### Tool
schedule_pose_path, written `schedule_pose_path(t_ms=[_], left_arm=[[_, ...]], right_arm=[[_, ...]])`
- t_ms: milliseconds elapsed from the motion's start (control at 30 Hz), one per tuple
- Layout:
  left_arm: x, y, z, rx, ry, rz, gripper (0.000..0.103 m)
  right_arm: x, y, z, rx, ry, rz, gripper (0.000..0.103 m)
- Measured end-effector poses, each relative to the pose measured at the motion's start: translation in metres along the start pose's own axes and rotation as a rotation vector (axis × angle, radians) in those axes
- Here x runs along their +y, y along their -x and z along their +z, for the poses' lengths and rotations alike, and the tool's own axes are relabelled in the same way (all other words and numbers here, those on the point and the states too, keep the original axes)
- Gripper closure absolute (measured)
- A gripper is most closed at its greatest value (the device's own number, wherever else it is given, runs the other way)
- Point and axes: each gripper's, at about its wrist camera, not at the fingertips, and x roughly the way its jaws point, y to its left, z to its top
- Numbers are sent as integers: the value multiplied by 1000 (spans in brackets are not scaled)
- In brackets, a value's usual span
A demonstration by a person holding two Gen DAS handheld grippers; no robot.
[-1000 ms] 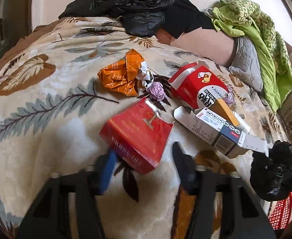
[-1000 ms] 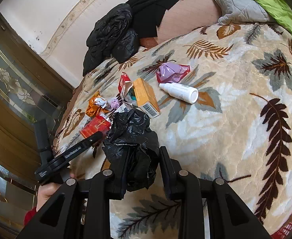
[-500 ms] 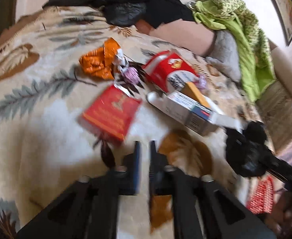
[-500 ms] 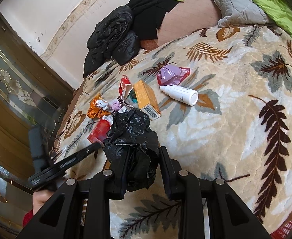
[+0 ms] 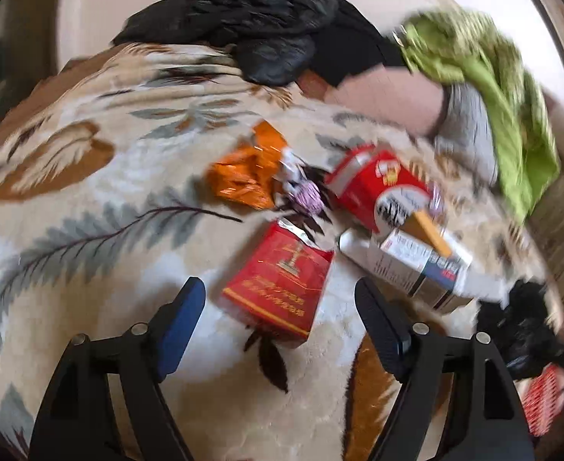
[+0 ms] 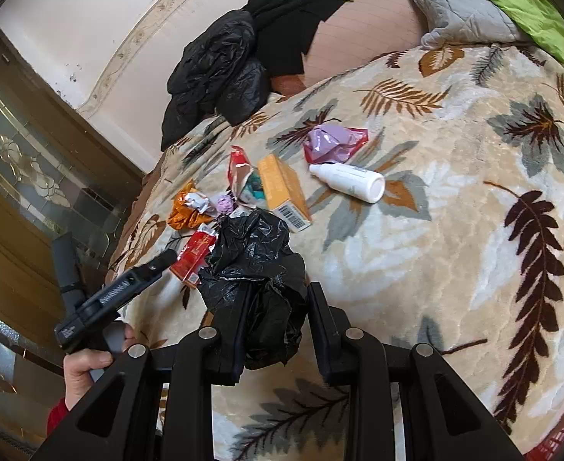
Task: Collect trash
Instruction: 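Close the left gripper on the red cigarette pack and lift it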
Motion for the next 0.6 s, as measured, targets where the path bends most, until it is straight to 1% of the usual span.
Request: schedule_pose_path(t_ms=[67, 100, 133, 200, 233, 267, 333, 467, 533, 600], left_arm=[[-11, -11, -1, 14, -81, 72, 24], [-13, -17, -1, 22, -101, 91, 24], [-14, -22, -1, 33, -110, 103, 24], [-11, -30, 0, 47, -95, 118, 25], [-9, -31, 0, 49, -83, 113, 37], [-7, -32, 1, 50, -66, 106, 39], [-6, -30, 0, 41, -52, 100, 40], [-18, -13, -7, 2, -70, 98, 41], [-25, 1, -11, -26, -70, 71, 41], [-33, 20, -18, -62, -65, 22, 41]], right_arm=[[-4, 0, 1, 0, -9, -3, 72], [-6, 1, 2, 0, -16, -3, 72], [-7, 1, 2, 1, -21, -1, 72], [-8, 1, 2, 3, -27, 3, 72], [-7, 1, 2, 3, -27, 5, 72], [-6, 1, 2, 2, -23, 7, 72], [-5, 3, 2, -3, -18, 11, 72], [-3, 8, 1, -20, -25, 26, 72], [-1, 13, 0, -40, -22, 35, 72], [3, 20, 0, -68, -13, 38, 72]])
